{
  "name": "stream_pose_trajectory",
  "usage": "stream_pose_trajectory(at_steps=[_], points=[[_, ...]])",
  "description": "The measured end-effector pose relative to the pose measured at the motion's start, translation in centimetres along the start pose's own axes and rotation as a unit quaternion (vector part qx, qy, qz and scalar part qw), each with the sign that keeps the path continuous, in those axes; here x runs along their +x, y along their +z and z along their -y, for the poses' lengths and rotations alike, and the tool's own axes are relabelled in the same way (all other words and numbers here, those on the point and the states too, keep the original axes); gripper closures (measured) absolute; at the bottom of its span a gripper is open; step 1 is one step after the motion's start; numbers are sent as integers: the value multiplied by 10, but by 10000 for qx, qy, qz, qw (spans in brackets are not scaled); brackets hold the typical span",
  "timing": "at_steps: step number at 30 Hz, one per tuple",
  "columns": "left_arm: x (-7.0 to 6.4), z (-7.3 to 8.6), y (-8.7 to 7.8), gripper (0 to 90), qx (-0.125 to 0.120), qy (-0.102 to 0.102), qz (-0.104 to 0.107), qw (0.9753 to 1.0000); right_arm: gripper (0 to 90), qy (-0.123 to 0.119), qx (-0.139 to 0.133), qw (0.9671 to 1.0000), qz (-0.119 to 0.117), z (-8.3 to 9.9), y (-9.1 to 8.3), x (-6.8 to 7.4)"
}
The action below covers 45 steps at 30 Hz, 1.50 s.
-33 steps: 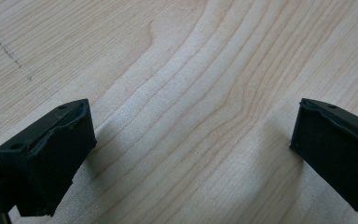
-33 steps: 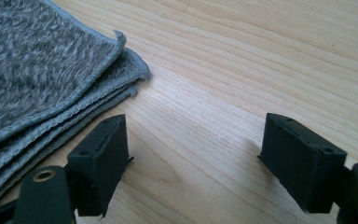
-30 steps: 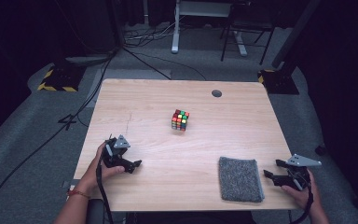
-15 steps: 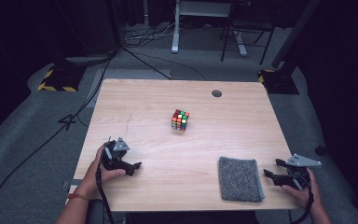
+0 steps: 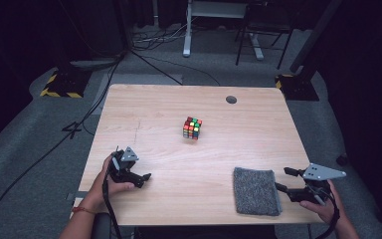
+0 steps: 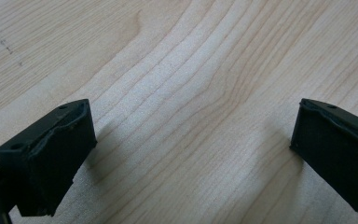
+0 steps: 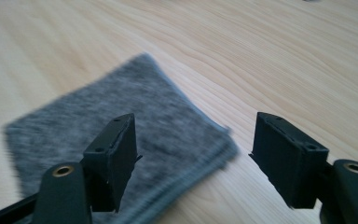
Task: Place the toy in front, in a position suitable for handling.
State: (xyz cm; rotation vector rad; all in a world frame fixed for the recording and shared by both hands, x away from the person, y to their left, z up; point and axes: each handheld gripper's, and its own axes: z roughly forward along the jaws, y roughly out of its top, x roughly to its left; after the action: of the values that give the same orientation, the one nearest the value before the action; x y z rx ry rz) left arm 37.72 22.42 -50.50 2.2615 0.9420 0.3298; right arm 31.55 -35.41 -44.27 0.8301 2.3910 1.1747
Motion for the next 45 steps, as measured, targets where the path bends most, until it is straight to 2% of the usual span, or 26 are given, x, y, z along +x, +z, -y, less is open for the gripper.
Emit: stream_pose_trajectory(at_steps=[3, 4, 5, 6, 7, 8, 10, 12, 16, 17, 20, 24, 27, 30, 32, 35, 38, 40, 43, 45], points=[[0, 0, 0, 1, 0, -1, 0, 10000, 327, -150, 64, 9997, -197, -7, 6, 11], [0, 0, 0, 2, -3, -1, 2, 10000, 333, -309, 184, 9986, -397, -10, 16, 23], [0, 0, 0, 1, -3, -1, 2, 10000, 333, -309, 184, 9986, -397, -10, 16, 23], [0, 0, 0, 1, 1, 0, 1, 10000, 337, -444, 348, 9970, -528, -10, 28, 33], [0, 0, 0, 2, 1, 0, 1, 10000, 337, -444, 348, 9970, -528, -10, 28, 33], [0, 0, 0, 1, -1, -6, 3, 10000, 346, -518, 491, 9956, -612, -8, 38, 38], [0, 0, 0, 2, -1, -2, -1, 10000, 347, -534, 656, 9942, -660, -6, 48, 41], [0, 0, 0, 2, -6, -13, 2, 10000, 344, -622, 841, 9927, -597, -2, 57, 44], [-1, -1, 1, 1, -21, -26, -21, 10000, 324, -604, 980, 9916, -588, 1, 66, 44], [-2, -2, 2, 4, -12, -6, 5, 10000, 311, -498, 995, 9919, -615, 3, 69, 42], [-5, -5, 4, 3, -23, 31, 14, 10000, 297, -430, 1025, 9921, -588, 4, 69, 36], [-9, -14, 12, 2, 1, 93, 51, 9999, 295, -145, 829, 9952, -491, 11, 68, 20], [-12, -21, 18, 1, -5, 91, 76, 9999, 296, -14, 779, 9963, -366, 13, 68, 8], [-14, -26, 23, 1, -12, 107, 78, 9999, 296, 89, 816, 9962, -274, 11, 71, -2], [-17, -34, 30, 3, -7, 205, 180, 9996, 296, 147, 853, 9961, -188, 9, 74, -8], [-18, -43, 37, 1, -2, 177, 150, 9997, 296, 291, 822, 9962, -50, 7, 79, -19], [-19, -50, 43, 1, 12, 238, 201, 9995, 296, 355, 875, 9955, 1, 3, 84, -29], [-19, -54, 47, 1, 11, 327, 252, 9991, 294, 381, 946, 9948, 51, -2, 88, -34], [-20, -58, 50, 1, 8, 347, 306, 9989, 294, 428, 997, 9941, 90, -6, 93, -39], [-20, -66, 57, 1, 15, 370, 302, 9989, 292, 494, 1002, 9936, 168, -10, 99, -43]])
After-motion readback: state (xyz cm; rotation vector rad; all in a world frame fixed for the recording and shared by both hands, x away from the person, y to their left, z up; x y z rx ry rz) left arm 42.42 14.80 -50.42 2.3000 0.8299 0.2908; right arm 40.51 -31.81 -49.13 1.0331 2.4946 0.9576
